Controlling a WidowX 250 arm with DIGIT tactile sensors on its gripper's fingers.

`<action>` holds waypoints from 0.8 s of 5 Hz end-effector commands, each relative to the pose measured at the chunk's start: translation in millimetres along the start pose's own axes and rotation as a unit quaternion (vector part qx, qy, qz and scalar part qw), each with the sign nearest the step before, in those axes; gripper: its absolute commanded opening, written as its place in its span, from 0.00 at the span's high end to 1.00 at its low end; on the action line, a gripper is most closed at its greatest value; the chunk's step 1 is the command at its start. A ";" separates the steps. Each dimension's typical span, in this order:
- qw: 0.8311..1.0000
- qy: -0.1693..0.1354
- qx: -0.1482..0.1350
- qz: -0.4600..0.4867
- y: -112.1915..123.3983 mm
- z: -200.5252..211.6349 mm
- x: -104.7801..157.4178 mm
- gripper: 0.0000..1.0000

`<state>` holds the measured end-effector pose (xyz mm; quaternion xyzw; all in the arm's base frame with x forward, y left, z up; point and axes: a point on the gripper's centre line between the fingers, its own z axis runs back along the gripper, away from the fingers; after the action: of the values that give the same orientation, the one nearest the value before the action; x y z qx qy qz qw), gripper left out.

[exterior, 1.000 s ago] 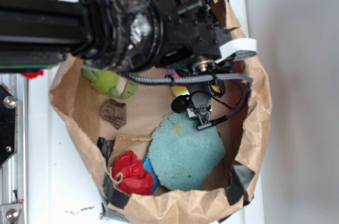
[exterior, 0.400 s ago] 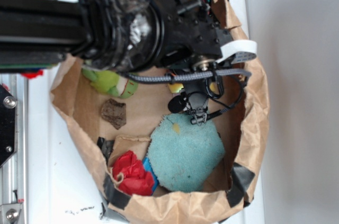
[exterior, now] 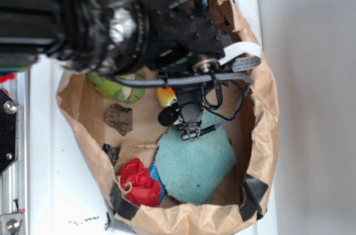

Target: Grab the green sponge.

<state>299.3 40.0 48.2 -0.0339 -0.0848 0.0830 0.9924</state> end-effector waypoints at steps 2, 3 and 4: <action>0.998 -0.038 -0.036 -0.034 -17.1 61.4 -9.9 1.00; 0.998 -0.046 -0.026 -0.040 -24.3 75.5 -13.0 1.00; 0.996 -0.072 -0.011 -0.044 -31.2 98.0 -17.1 1.00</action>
<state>266.5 11.1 129.9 -0.0377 -0.1314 0.0435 0.9897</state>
